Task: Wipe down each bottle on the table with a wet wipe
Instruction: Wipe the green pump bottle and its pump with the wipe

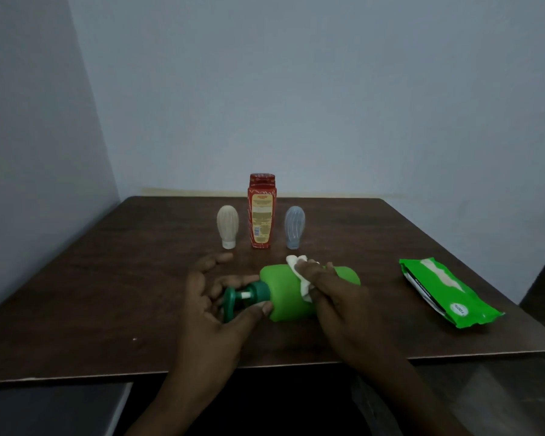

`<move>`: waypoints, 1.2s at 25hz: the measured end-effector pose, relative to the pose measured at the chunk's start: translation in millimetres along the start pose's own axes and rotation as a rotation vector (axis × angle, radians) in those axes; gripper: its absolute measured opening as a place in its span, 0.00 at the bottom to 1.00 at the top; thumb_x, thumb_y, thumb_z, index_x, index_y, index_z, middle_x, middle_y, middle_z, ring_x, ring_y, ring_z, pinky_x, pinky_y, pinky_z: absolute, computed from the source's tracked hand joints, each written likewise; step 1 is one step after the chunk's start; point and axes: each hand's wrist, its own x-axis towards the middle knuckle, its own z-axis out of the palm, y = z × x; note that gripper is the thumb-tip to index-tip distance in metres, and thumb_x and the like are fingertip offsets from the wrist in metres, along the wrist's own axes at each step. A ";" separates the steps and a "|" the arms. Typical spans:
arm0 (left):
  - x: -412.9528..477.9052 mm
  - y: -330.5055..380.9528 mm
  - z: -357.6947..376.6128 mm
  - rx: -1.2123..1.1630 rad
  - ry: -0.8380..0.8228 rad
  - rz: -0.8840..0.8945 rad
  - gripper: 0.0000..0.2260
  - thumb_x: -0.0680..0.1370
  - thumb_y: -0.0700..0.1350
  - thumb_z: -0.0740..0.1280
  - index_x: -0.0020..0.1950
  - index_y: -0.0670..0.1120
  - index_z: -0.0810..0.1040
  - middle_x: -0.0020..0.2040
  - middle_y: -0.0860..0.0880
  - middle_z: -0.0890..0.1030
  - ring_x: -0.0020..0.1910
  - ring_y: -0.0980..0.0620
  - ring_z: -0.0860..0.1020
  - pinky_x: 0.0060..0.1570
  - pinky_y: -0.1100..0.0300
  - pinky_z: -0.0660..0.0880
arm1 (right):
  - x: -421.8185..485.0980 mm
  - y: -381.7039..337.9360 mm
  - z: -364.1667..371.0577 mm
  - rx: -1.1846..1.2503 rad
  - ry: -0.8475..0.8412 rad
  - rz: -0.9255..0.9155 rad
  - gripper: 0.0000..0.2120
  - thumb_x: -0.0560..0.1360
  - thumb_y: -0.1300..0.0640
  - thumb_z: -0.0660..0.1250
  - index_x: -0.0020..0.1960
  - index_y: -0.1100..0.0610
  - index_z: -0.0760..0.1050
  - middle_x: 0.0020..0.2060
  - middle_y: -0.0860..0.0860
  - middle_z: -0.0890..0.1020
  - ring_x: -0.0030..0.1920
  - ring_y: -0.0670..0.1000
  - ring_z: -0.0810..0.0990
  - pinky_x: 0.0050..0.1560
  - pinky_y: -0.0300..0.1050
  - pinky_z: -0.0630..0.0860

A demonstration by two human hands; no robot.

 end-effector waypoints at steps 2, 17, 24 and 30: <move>8.7 24.7 7.2 -0.007 -0.074 0.080 0.41 0.65 0.26 0.78 0.68 0.55 0.68 0.50 0.44 0.87 0.53 0.51 0.85 0.55 0.58 0.81 | 17.2 -13.8 -10.5 0.140 0.074 0.032 0.20 0.79 0.65 0.63 0.67 0.48 0.77 0.63 0.42 0.80 0.65 0.40 0.77 0.69 0.45 0.71; 87.7 131.7 41.3 0.437 -0.678 0.237 0.56 0.71 0.34 0.78 0.75 0.77 0.45 0.45 0.47 0.87 0.48 0.44 0.85 0.59 0.43 0.79 | 55.7 -34.0 -62.2 0.110 0.174 -0.119 0.16 0.79 0.65 0.63 0.60 0.50 0.81 0.52 0.43 0.85 0.53 0.41 0.82 0.55 0.49 0.79; 111.0 115.7 45.3 0.426 -0.637 0.228 0.55 0.71 0.36 0.79 0.76 0.75 0.46 0.45 0.45 0.87 0.56 0.46 0.83 0.65 0.50 0.76 | 41.0 -19.8 -68.1 0.000 0.269 -0.287 0.14 0.75 0.67 0.65 0.58 0.57 0.82 0.57 0.43 0.83 0.62 0.36 0.77 0.68 0.37 0.70; 112.8 105.7 67.8 0.374 -0.539 0.197 0.24 0.65 0.50 0.83 0.60 0.54 0.82 0.39 0.46 0.83 0.39 0.51 0.83 0.46 0.49 0.82 | 48.9 -19.1 -57.3 0.345 0.368 -0.033 0.12 0.78 0.67 0.66 0.54 0.55 0.83 0.48 0.46 0.86 0.51 0.45 0.84 0.52 0.41 0.79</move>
